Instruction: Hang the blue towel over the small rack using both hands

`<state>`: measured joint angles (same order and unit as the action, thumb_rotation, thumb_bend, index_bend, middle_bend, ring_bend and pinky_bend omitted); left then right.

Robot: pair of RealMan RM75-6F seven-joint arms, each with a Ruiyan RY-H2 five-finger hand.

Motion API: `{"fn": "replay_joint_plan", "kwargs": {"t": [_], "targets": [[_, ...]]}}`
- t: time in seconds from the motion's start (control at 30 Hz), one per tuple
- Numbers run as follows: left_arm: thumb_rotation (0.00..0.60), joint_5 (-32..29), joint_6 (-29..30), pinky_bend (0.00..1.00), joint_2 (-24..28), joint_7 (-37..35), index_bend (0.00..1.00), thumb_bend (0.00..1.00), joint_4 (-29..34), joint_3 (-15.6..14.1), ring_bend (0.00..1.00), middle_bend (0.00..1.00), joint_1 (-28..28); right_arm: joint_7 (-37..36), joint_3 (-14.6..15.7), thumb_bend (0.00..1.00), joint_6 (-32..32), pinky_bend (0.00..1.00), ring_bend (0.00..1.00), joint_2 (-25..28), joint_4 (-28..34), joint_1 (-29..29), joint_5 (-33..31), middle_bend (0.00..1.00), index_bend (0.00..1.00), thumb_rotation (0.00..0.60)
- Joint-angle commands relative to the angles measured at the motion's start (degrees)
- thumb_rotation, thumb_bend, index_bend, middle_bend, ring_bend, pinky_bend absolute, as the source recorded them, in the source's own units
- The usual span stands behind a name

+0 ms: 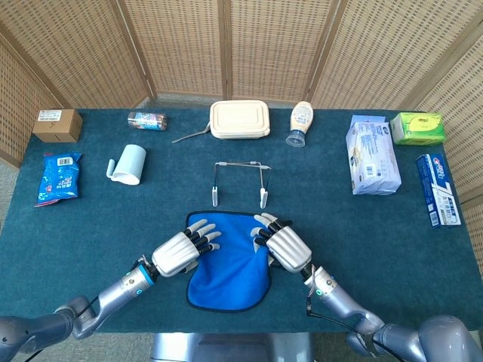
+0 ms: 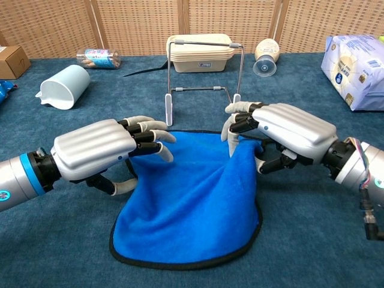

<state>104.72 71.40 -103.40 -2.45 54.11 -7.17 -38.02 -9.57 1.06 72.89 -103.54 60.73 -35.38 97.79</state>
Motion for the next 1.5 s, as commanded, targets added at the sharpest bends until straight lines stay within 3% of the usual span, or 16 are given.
{"fn": "replay_joint_plan", "kwargs": {"t": [0.03,0.27,0.5,0.77,0.87,1.27,1.5], "targets": [[0.600,-0.2,-0.1,0.08,-0.3,-0.3,0.27,0.56,-0.2,0.0,0.10,0.17,-0.1,0.1,-0.1,0.48,0.0,0.17,0.11,0.1,0.1,0.0,-0.1,0.34,0.73,0.600],[0.600,-0.8,0.0,0.08,-1.3,-1.1,0.29,0.64,-0.5,0.3,0.11,0.18,-0.1,0.3,-0.4,0.48,0.0,0.17,0.11,0.4,0.5,0.0,-0.3,0.34,0.72,0.600],[0.600,-1.0,-0.1,0.08,-1.8,-1.4,0.34,0.65,-0.8,0.3,0.11,0.19,-0.3,0.2,-0.5,0.49,0.0,0.17,0.11,0.6,0.6,0.1,-0.5,0.34,0.72,0.600],[0.600,-1.9,-0.2,0.10,-2.2,-2.0,0.61,0.64,-0.6,0.8,0.14,0.25,-0.2,-0.1,-0.7,0.49,-0.1,0.17,0.11,0.6,0.4,0.2,-0.7,0.34,0.72,0.600],[0.600,-2.0,-0.2,0.10,-2.3,-2.0,0.66,0.64,-0.5,0.8,0.15,0.28,-0.3,-0.2,-0.8,0.49,-0.1,0.17,0.11,0.5,0.2,0.1,-0.7,0.34,0.72,0.600],[0.600,-3.1,0.4,0.10,-0.5,-2.0,0.73,0.61,1.2,1.5,0.23,0.34,0.0,-0.5,-0.9,0.50,-0.1,0.17,0.11,0.4,0.0,0.0,-0.8,0.34,0.73,0.600],[0.600,-3.6,2.0,0.10,1.3,-2.0,0.77,0.61,3.6,1.5,0.26,0.39,1.2,-0.4,-1.0,0.51,0.3,0.17,0.11,1.0,1.6,0.1,-0.6,0.36,0.80,0.600]]}}
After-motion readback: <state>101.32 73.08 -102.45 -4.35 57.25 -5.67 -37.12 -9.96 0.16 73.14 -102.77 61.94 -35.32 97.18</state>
